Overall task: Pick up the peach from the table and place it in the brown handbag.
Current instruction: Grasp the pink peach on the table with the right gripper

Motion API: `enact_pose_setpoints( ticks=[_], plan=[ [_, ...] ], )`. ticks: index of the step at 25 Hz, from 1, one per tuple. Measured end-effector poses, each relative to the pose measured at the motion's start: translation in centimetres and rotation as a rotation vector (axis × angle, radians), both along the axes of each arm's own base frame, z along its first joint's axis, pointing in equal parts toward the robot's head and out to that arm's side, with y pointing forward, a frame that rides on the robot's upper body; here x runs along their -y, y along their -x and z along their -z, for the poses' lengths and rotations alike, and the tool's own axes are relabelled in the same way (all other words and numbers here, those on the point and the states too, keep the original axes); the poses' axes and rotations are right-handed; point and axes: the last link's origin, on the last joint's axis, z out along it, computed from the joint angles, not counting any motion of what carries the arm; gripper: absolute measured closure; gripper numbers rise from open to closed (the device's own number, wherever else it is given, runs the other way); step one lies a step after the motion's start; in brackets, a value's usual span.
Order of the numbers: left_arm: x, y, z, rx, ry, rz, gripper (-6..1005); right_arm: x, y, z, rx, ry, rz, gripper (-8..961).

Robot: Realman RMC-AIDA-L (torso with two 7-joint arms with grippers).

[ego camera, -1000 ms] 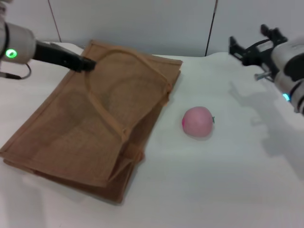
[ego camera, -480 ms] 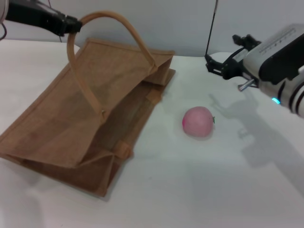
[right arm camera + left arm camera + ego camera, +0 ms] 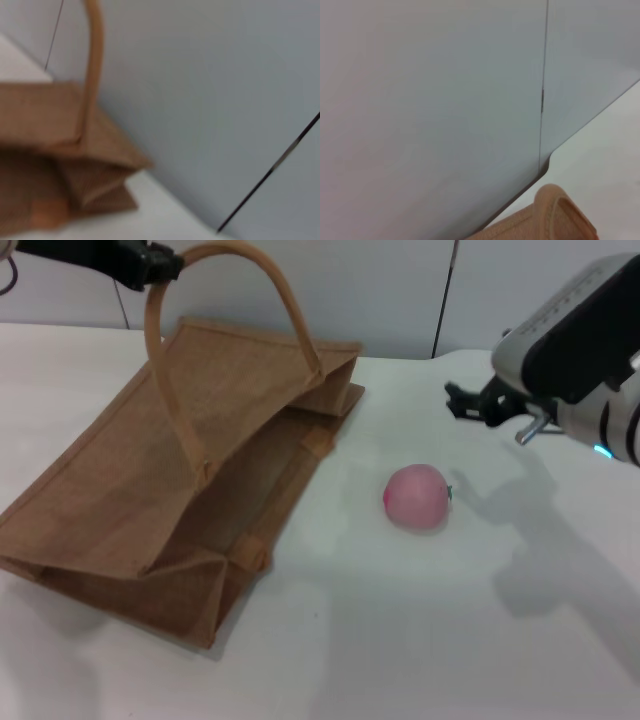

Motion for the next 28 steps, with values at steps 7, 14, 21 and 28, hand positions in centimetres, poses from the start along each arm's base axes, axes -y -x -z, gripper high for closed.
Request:
enact_pose_setpoints(
  ticks=[7, 14, 21, 28],
  plan=[
    [0.1, -1.3, -0.4, -0.022, -0.017, 0.03, 899, 1.8, 0.2, 1.7, 0.054, 0.12, 0.087, 56],
    [0.2, -1.5, -0.6, -0.024, -0.026, 0.032, 898, 2.8, 1.3, 2.6, -0.017, 0.246, 0.095, 56],
    [0.2, -1.5, -0.6, -0.026, -0.026, 0.03, 904, 3.1, 1.8, 3.2, 0.022, 0.326, 0.144, 54],
    [0.1, -1.5, -0.5, -0.027, -0.023, 0.028, 905, 2.5, 1.0, 4.5, 0.043, 0.395, 0.181, 53]
  ],
)
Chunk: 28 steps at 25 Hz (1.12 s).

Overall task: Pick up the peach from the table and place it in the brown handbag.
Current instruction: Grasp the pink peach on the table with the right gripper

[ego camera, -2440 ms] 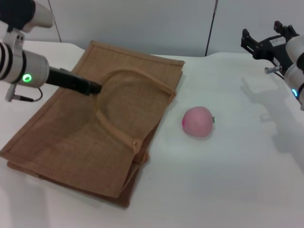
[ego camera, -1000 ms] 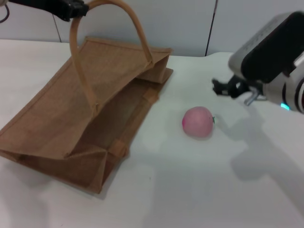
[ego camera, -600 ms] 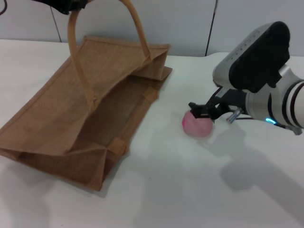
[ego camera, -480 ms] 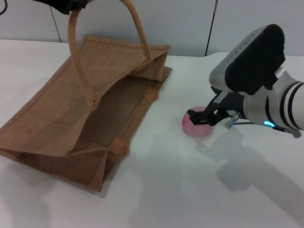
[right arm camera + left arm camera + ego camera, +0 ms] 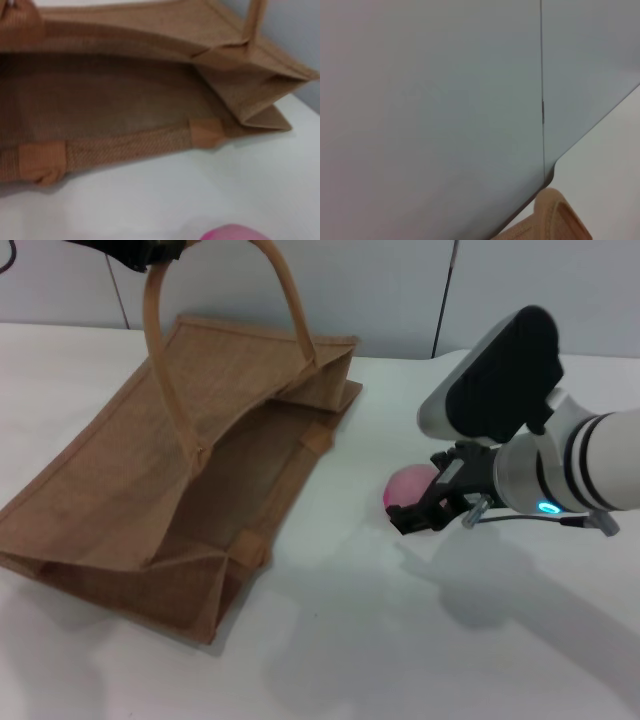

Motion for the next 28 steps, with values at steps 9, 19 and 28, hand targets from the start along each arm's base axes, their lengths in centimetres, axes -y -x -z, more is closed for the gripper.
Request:
enact_pose_setpoints(
  ticks=[9, 19, 28],
  plan=[
    [0.0, -0.3, 0.4, -0.012, 0.013, 0.007, 905, -1.2, -0.3, 0.3, 0.016, -0.01, -0.003, 54],
    [0.0, -0.7, 0.3, -0.009, 0.011, 0.015, 906, -1.9, -1.1, 1.1, 0.039, -0.003, 0.006, 56],
    [-0.1, -1.0, 0.3, -0.012, 0.009, 0.021, 907, -2.3, -1.9, 1.6, 0.061, -0.001, 0.015, 57]
  ],
)
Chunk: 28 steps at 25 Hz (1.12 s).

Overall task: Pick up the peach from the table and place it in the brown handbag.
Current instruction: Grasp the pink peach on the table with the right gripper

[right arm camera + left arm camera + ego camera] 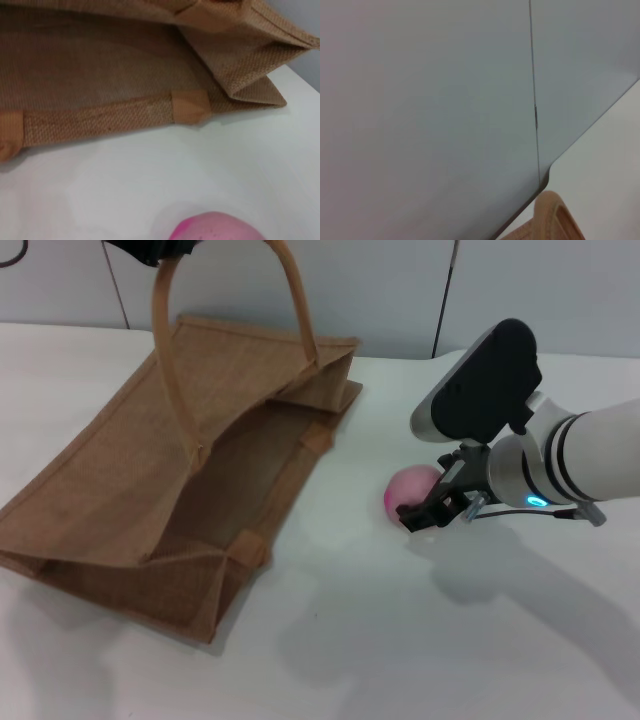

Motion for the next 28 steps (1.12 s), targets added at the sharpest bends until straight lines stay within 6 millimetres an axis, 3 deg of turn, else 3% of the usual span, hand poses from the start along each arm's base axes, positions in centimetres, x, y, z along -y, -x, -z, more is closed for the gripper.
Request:
enact_pose_setpoints(
  ticks=[9, 28],
  plan=[
    [-0.04, -0.18, -0.03, -0.002, 0.0, 0.003, 907, 0.05, -0.09, 1.0, -0.028, 0.08, 0.019, 59],
    [0.05, 0.36, -0.06, -0.01, -0.003, -0.009, 909, -0.71, 0.38, 0.31, -0.039, 0.064, 0.029, 131]
  ],
)
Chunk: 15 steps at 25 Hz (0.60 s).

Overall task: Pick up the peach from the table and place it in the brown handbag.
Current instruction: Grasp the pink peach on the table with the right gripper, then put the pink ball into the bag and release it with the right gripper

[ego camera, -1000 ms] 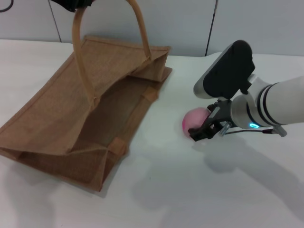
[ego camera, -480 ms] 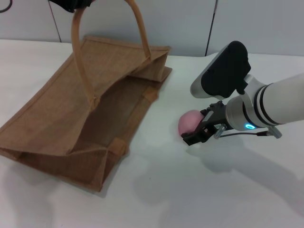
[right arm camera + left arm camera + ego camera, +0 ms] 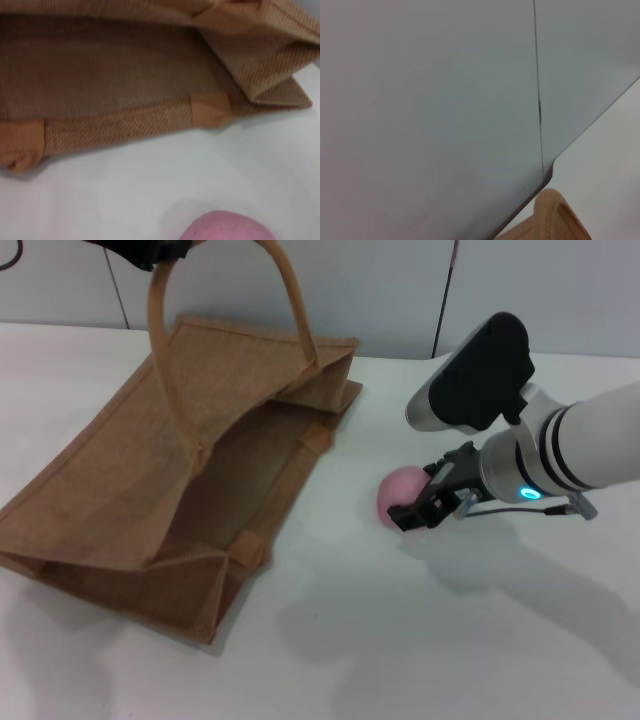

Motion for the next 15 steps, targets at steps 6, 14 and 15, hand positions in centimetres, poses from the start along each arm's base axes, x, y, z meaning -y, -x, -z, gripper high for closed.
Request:
enact_pose_setpoints(
  ticks=[6, 14, 15],
  plan=[
    [-0.1, -0.2, -0.1, -0.003, -0.009, 0.01, 909, -0.7, 1.4, -0.1, -0.011, -0.014, -0.04, 222],
    [0.0, -1.1, 0.8, -0.021, 0.024, 0.033, 909, -1.7, 4.9, -0.9, -0.077, -0.056, -0.12, 286],
    [0.0, -1.3, 1.0, -0.027, 0.029, 0.038, 909, -1.7, 5.3, -1.0, -0.085, -0.058, -0.129, 294]
  ],
)
